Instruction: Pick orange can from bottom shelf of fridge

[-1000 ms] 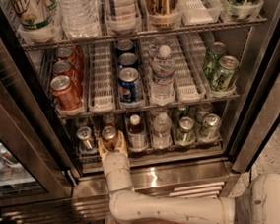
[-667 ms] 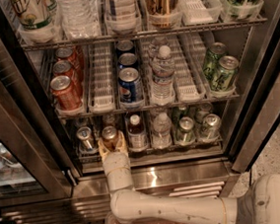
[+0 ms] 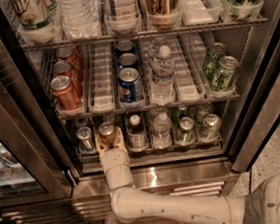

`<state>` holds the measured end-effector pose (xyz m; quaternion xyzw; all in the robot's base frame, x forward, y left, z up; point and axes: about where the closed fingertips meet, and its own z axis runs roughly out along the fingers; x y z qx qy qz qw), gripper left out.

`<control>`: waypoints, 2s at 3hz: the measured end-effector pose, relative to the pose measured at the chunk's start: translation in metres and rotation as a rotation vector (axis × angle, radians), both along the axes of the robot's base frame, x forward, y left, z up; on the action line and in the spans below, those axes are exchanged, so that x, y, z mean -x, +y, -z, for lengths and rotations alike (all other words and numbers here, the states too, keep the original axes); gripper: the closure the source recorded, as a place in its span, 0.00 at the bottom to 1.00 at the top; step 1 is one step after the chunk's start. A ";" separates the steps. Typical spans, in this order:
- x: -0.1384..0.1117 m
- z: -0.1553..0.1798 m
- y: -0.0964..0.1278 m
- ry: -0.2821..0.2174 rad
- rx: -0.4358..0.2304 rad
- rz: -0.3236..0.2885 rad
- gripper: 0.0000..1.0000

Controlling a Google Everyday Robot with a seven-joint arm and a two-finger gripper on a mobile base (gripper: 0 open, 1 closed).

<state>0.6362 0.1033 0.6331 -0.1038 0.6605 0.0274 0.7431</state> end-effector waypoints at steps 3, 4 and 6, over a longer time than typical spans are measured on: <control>0.049 -0.027 -0.027 0.099 0.138 -0.092 1.00; 0.070 -0.034 -0.050 0.162 0.230 -0.150 1.00; 0.058 -0.039 -0.124 0.329 0.401 -0.206 1.00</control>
Offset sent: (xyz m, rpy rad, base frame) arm -0.0523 -0.0259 0.0122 -0.1384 0.1857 0.1238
